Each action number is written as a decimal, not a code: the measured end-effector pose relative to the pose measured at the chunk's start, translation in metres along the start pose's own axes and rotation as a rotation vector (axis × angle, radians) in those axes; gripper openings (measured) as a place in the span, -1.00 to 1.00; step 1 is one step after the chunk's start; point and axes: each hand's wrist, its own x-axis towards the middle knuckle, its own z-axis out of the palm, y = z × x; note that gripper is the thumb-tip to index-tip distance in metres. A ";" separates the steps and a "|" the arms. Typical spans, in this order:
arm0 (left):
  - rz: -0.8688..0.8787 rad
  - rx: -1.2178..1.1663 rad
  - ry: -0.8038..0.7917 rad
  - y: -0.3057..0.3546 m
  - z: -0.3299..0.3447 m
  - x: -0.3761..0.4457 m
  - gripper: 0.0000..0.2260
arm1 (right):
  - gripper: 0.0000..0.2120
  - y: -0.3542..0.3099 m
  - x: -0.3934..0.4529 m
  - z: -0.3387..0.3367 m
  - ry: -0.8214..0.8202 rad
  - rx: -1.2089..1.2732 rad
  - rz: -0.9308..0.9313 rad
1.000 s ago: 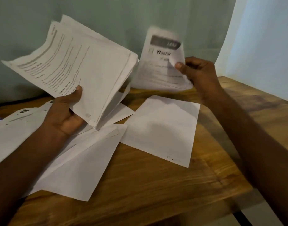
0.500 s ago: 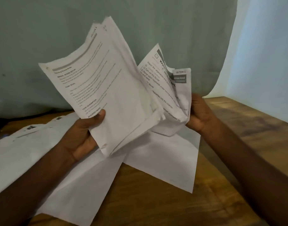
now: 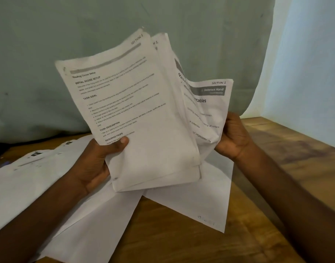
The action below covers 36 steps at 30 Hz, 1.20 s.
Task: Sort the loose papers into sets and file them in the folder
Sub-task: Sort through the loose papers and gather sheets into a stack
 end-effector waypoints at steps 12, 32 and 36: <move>-0.024 -0.054 0.271 -0.011 -0.019 0.008 -0.46 | -0.57 0.014 0.000 0.006 0.157 -0.813 -0.155; -0.026 -0.047 0.301 -0.008 -0.033 0.013 -0.46 | -0.67 0.020 0.010 -0.017 0.533 -0.699 -0.166; -0.006 0.035 0.407 0.005 -0.042 0.018 -0.53 | -0.74 0.040 0.011 -0.011 0.577 -0.748 -0.112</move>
